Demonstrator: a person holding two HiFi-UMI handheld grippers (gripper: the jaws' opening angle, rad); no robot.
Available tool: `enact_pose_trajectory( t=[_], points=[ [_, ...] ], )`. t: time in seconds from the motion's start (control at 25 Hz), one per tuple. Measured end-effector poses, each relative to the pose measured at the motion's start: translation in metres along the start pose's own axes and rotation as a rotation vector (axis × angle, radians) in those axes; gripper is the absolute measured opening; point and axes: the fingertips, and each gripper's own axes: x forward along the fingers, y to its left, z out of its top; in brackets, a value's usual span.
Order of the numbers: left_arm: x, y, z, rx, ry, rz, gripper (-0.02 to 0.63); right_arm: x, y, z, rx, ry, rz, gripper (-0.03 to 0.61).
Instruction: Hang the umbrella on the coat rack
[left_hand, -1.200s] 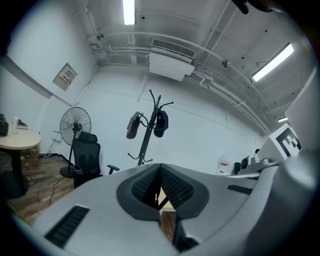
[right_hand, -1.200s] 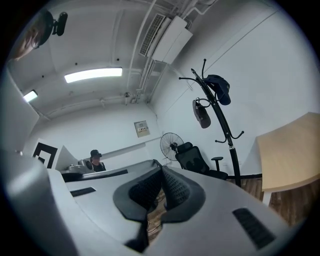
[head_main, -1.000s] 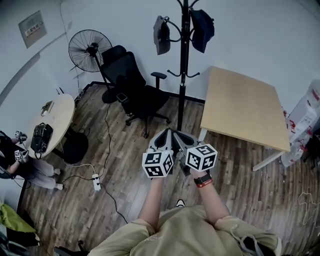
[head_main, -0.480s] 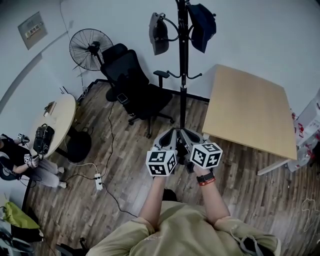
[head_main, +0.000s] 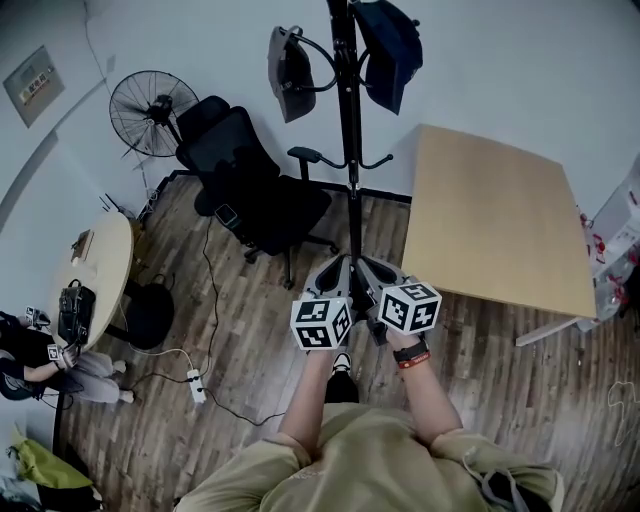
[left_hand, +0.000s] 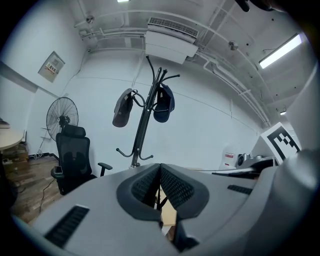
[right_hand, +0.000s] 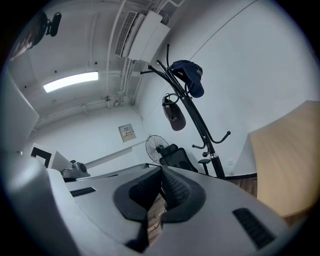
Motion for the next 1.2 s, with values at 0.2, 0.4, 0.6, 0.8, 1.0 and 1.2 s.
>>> enact_pose_trajectory(
  t=[0.2, 0.4, 0.6, 0.8, 1.0, 1.2],
  points=[
    [0.046, 0.033, 0.015, -0.002, 0.009, -0.01, 0.025, 0.049, -0.024, 0.021, 0.007, -0.005, -0.018, 0.014],
    [0.092, 0.06, 0.018, -0.008, 0.037, -0.033, 0.025, 0.094, -0.056, 0.033, 0.029, 0.001, -0.048, 0.014],
    [0.124, 0.081, 0.014, -0.021, 0.068, -0.063, 0.025, 0.126, -0.082, 0.036, 0.043, 0.009, -0.087, 0.014],
    [0.153, 0.094, 0.008, -0.037, 0.104, -0.088, 0.025, 0.148, -0.104, 0.037, 0.053, 0.026, -0.118, 0.014],
    [0.181, 0.105, 0.001, -0.048, 0.128, -0.1, 0.025, 0.166, -0.127, 0.038, 0.068, 0.033, -0.14, 0.014],
    [0.205, 0.115, -0.005, -0.046, 0.147, -0.116, 0.025, 0.183, -0.148, 0.04, 0.084, 0.031, -0.161, 0.014]
  ],
)
